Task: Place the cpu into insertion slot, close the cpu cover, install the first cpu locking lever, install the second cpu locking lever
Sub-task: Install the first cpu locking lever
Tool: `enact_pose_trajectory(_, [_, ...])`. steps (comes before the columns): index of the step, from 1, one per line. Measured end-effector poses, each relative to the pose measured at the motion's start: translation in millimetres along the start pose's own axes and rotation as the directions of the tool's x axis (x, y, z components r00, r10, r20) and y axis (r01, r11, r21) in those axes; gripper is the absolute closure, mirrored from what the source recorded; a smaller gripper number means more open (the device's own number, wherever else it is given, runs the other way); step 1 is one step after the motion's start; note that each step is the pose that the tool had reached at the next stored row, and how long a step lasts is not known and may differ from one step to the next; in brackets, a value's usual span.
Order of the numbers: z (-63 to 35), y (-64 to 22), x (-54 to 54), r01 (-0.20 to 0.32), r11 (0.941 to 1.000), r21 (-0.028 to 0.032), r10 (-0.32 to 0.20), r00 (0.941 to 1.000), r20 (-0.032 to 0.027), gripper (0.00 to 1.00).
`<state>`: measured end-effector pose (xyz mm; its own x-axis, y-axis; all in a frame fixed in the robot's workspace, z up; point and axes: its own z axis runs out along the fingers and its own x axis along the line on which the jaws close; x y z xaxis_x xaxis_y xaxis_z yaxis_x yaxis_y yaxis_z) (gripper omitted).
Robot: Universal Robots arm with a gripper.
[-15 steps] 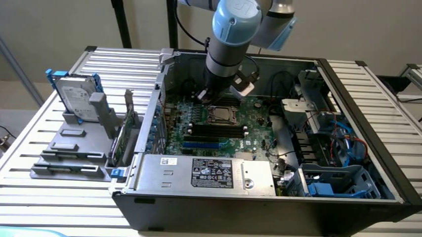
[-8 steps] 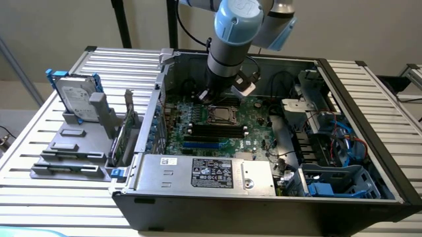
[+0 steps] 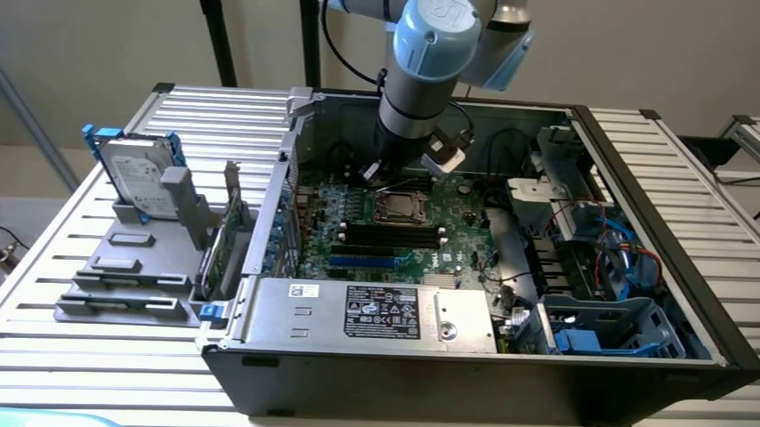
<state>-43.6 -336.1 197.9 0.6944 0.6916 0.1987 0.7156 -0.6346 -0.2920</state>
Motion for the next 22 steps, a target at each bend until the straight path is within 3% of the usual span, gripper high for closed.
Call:
enact_pose_trajectory(6, [-0.2, -0.1, -0.1, 0.002, 1.0000, 0.0045, -0.002, 1.0000, 0.0076, 0.89])
enact_pose_trajectory(22, [-1.8, -3.7, -4.5, 0.010, 0.9999, 0.0105, -0.011, 0.9998, 0.0144, 0.89])
